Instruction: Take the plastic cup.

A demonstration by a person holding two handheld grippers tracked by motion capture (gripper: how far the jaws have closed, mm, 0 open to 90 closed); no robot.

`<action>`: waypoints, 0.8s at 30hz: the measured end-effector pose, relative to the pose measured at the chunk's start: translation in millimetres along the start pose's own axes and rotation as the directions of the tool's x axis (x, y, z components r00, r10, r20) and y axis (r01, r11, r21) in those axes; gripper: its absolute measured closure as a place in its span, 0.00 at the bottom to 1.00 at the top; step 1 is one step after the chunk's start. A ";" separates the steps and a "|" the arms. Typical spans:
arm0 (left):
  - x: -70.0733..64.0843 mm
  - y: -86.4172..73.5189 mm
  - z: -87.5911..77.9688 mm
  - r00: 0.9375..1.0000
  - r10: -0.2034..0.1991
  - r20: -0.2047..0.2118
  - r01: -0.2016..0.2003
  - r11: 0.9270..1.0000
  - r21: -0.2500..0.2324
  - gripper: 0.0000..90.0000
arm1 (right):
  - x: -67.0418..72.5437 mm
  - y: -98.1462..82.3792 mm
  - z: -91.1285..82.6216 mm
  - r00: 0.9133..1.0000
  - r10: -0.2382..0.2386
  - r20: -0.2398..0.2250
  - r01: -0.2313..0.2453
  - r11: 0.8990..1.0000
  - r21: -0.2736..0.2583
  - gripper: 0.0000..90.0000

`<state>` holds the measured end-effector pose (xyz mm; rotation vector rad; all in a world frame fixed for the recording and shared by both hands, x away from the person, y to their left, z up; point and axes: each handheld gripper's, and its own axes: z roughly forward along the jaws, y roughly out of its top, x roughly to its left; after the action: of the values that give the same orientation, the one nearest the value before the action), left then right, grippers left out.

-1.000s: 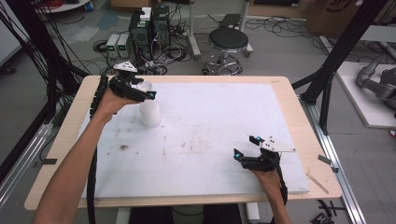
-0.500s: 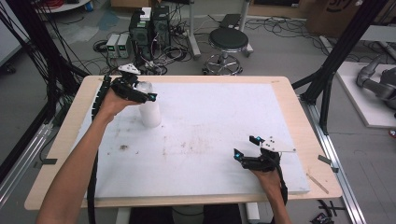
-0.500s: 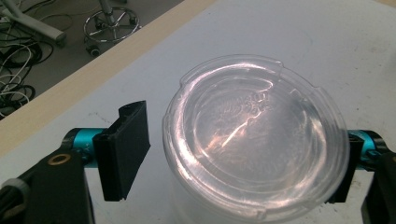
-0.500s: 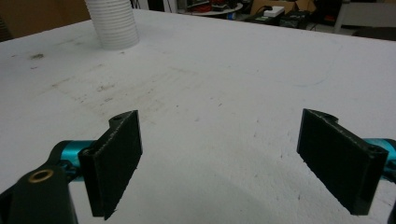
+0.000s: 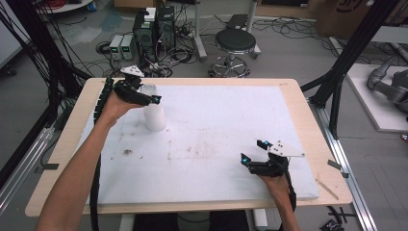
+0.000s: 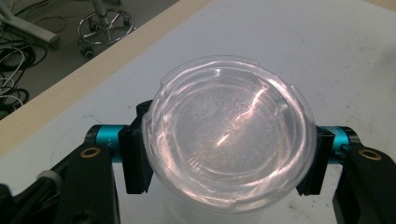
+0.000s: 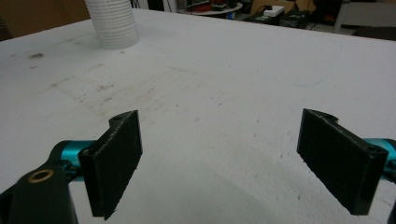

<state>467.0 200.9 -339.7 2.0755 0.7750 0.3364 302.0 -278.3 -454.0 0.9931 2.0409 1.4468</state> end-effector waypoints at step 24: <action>-6.5 22.4 -28.5 1.000 0.021 -0.018 -0.022 0.998 -0.059 0.41 | -0.6 0.3 0.5 1.000 -0.001 0.000 0.001 1.000 0.003 0.16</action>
<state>456.8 205.4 -304.6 2.0286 0.7450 0.3852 302.9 -278.4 -454.0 0.9926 2.0442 1.4438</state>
